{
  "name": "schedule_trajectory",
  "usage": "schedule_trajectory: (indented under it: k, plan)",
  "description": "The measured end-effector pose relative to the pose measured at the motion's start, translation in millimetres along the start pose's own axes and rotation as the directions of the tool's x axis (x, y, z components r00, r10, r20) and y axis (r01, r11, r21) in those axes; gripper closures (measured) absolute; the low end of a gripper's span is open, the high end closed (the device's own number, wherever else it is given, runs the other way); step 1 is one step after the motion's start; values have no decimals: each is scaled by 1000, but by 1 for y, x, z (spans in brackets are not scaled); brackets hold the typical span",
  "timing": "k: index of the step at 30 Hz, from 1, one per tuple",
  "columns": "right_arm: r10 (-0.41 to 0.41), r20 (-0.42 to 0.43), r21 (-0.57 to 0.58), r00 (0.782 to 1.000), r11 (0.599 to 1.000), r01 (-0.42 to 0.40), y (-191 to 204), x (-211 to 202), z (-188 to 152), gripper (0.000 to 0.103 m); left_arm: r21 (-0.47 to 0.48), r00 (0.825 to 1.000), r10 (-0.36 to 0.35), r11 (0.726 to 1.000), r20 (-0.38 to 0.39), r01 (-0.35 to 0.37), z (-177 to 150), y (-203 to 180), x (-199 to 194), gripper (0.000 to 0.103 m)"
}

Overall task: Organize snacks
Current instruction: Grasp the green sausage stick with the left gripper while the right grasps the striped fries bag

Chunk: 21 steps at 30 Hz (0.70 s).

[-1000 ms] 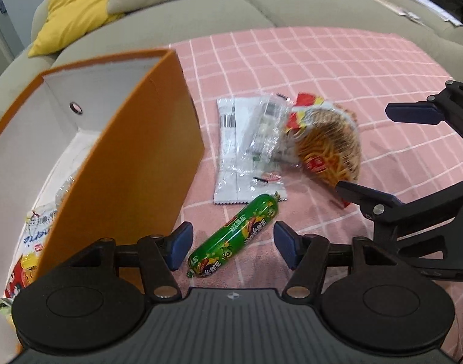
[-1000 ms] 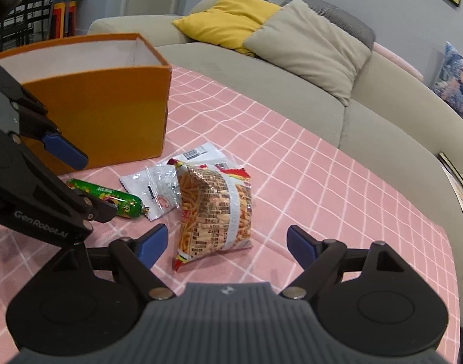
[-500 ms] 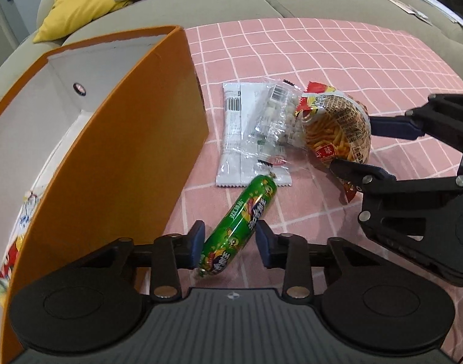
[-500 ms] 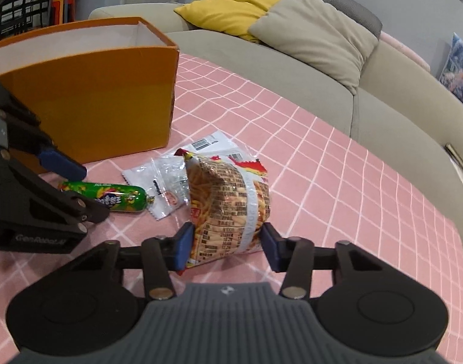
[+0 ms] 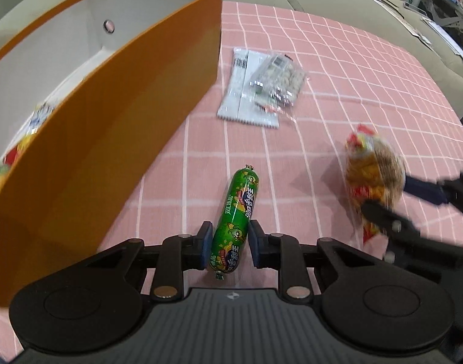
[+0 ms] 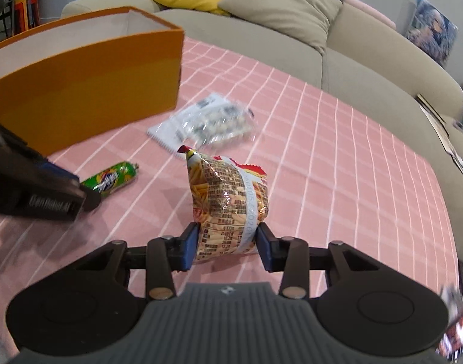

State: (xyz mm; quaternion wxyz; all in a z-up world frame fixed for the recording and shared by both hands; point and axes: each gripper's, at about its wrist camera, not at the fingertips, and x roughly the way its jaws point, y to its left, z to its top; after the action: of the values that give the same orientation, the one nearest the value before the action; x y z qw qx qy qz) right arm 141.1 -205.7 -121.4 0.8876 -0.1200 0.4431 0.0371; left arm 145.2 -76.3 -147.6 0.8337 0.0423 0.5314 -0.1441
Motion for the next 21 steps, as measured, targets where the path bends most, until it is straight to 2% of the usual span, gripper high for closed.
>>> schedule_trajectory:
  k: [4, 9, 11, 14, 17, 21]
  plan:
    - [-30, -22, -56, 999, 998, 29, 21, -16, -21, 64, -12, 1000, -19, 1000, -14, 19, -13, 4, -7, 75]
    - [-15, 3, -117, 1000, 993, 15, 35, -21, -28, 64, -36, 1000, -22, 999, -16, 21, -22, 9, -10, 75]
    - [11, 13, -99, 1000, 995, -10, 34, -24, -26, 56, -51, 1000, -24, 998, -15, 23, -23, 13, -13, 75]
    - [70, 59, -28, 996, 997, -68, 25, -36, -24, 52, -77, 999, -29, 997, -15, 28, -23, 19, -12, 75]
    - [112, 117, 84, 987, 989, -122, 11, -44, -20, 52, -91, 999, -38, 995, -14, 37, -23, 22, -12, 75]
    - [98, 143, 279, 985, 951, -135, -15, -39, -17, 53, -96, 999, -44, 994, -12, 42, -24, 23, -12, 75]
